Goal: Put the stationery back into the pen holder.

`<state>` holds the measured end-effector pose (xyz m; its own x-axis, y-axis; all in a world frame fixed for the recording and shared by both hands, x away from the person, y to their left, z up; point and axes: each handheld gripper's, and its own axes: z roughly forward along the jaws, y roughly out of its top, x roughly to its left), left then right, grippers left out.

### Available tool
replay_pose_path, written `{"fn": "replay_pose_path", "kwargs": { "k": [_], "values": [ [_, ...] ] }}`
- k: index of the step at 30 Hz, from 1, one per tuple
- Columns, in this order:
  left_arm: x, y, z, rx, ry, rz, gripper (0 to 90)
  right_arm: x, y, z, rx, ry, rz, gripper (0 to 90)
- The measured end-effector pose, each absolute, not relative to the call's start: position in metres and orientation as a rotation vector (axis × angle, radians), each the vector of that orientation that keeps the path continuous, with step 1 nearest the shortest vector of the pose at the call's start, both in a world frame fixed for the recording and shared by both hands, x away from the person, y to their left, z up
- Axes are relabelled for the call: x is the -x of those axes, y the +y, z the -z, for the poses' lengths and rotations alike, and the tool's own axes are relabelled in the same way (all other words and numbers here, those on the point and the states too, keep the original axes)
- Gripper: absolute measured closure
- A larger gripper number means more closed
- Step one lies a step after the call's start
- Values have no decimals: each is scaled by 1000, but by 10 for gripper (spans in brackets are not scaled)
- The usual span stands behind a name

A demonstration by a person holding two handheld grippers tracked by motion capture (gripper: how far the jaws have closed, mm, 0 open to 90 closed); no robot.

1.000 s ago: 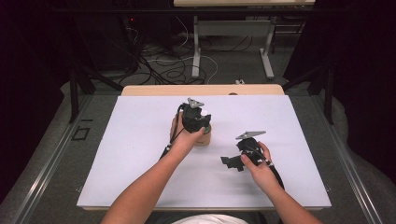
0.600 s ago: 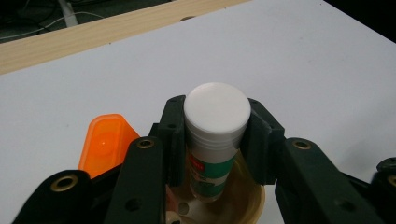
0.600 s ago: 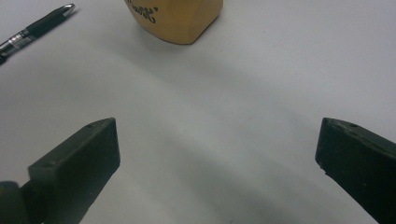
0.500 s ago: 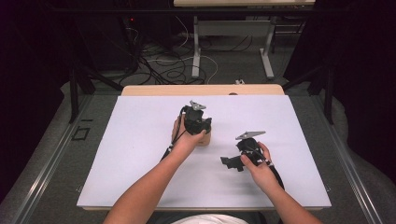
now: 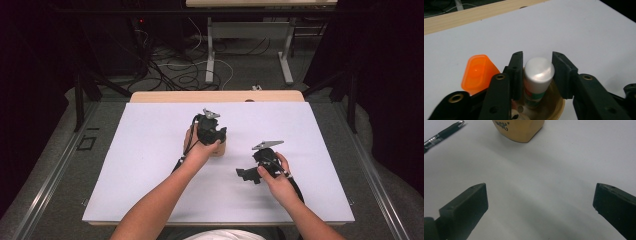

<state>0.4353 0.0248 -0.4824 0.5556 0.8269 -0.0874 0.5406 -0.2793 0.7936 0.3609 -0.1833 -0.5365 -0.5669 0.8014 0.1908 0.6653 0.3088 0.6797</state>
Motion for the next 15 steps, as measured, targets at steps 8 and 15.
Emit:
{"fn": "replay_pose_path", "kwargs": {
  "k": [8,15],
  "values": [
    [-431,28,474,-1954,1073,-437,584,-361,-184,537,-1355,2391,-1096,0],
    [-426,36,465,-1926,1047,-419,488,-361,-184,537,-1362,2382,-1101,0]
  ]
}}
